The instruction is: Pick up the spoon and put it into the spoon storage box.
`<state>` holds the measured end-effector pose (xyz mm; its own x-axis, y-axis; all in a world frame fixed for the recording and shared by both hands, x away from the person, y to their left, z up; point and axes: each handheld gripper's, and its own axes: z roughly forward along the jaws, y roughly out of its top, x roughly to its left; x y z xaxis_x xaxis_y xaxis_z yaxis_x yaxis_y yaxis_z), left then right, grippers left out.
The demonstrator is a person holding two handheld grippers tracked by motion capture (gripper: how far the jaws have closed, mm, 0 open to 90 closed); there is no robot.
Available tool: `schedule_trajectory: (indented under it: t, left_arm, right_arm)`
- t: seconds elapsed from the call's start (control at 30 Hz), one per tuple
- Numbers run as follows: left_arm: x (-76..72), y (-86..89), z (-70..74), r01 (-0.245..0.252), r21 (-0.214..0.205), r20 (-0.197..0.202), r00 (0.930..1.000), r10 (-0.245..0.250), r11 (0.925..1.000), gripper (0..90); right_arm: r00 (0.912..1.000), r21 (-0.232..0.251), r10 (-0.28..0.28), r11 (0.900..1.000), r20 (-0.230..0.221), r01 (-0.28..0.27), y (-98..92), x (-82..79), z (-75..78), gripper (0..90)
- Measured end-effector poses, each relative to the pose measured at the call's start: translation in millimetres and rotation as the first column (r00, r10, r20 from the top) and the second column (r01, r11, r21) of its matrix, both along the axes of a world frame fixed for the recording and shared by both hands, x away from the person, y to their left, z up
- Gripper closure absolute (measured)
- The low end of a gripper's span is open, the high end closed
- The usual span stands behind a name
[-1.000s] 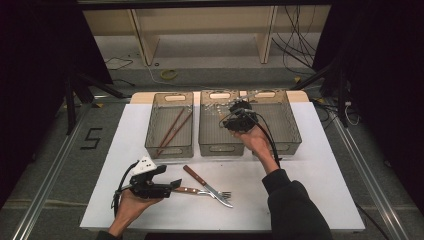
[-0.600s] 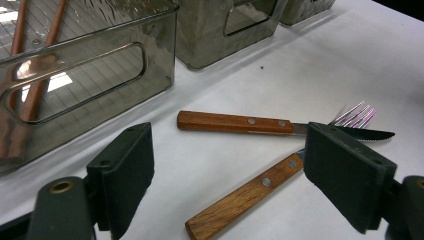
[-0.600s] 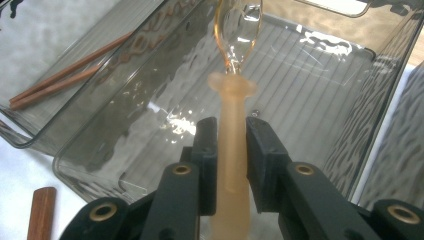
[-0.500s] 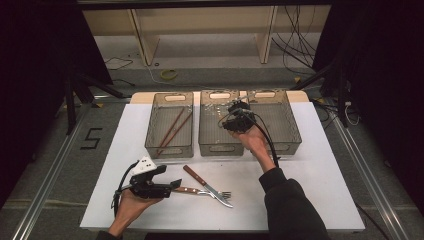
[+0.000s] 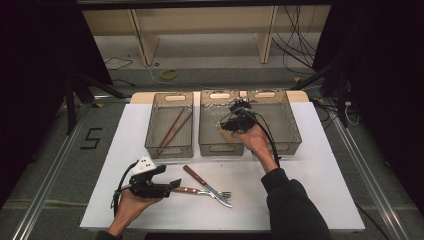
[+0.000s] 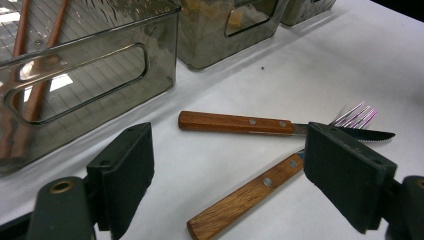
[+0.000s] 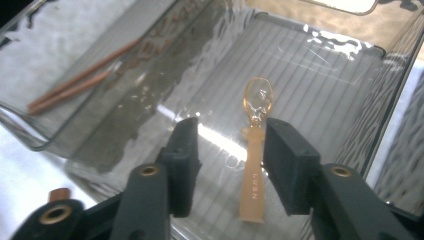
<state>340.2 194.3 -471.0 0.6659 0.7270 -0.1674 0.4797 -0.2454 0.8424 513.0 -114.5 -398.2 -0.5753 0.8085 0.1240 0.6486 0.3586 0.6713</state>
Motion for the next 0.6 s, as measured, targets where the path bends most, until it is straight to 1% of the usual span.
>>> schedule_trajectory:
  t: [0.13,0.2,0.33,0.47,0.6]
  left_arm:
    - [0.3,0.4,-0.3,-0.001,0.000,-0.001,1.0000,0.001,1.0000,19.9]
    - [0.1,0.5,-0.2,-0.002,-0.001,-0.001,1.0000,0.002,1.0000,19.9]
    - [0.1,0.9,-0.1,-0.004,-0.010,-0.002,1.0000,0.004,0.9999,19.9]
    - [-0.1,1.2,0.5,-0.004,-0.011,0.005,1.0000,0.004,0.9999,19.8]
    - [-0.2,1.2,0.3,-0.006,-0.014,0.004,1.0000,0.006,0.9999,19.7]
  right_arm:
    - [0.9995,0.024,0.029,0.9993,0.009,-0.030,-1.3,-6.8,6.3,48.7]
    - [0.9981,0.036,0.060,0.9975,0.016,-0.060,-1.3,-11.4,9.4,46.4]
    - [0.9945,0.060,0.102,0.9928,0.023,-0.103,0.1,-23.8,13.8,41.3]
    - [0.9883,0.063,0.149,0.9865,0.031,-0.151,2.8,-38.4,13.9,39.5]
    - [0.9829,0.079,0.180,0.9800,0.038,-0.183,4.4,-49.5,13.0,37.9]
